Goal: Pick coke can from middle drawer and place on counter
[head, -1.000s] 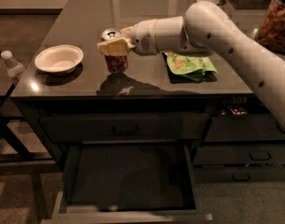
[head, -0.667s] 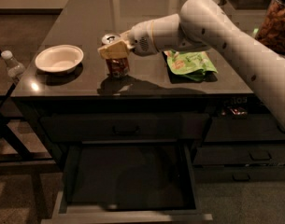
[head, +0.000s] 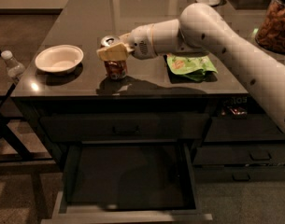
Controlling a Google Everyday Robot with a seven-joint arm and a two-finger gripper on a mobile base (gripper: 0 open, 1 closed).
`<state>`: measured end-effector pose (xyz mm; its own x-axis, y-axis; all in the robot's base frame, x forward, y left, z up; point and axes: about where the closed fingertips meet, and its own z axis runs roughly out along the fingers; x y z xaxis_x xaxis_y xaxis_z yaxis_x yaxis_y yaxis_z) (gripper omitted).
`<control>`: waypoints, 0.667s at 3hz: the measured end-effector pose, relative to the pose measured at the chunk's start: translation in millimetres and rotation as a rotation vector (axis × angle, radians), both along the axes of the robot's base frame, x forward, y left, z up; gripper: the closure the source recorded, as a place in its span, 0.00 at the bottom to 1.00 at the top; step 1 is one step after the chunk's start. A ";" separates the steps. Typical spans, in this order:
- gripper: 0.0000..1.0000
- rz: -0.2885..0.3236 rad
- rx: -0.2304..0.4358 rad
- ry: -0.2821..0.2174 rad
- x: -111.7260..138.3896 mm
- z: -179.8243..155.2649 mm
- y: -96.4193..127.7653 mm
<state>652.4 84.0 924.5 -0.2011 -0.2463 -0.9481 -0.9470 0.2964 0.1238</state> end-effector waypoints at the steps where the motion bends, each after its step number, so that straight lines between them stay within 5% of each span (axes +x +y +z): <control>1: 1.00 0.005 0.046 0.007 -1.3 -5.7 1.8; 2: 0.81 0.018 0.102 0.017 -2.3 -7.7 3.1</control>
Offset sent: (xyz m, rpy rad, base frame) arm -0.0015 -0.0020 -0.0093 0.1713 0.0267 0.0229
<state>650.0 87.1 916.8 -0.2134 -0.1526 -0.9650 -0.9495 0.2649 0.1681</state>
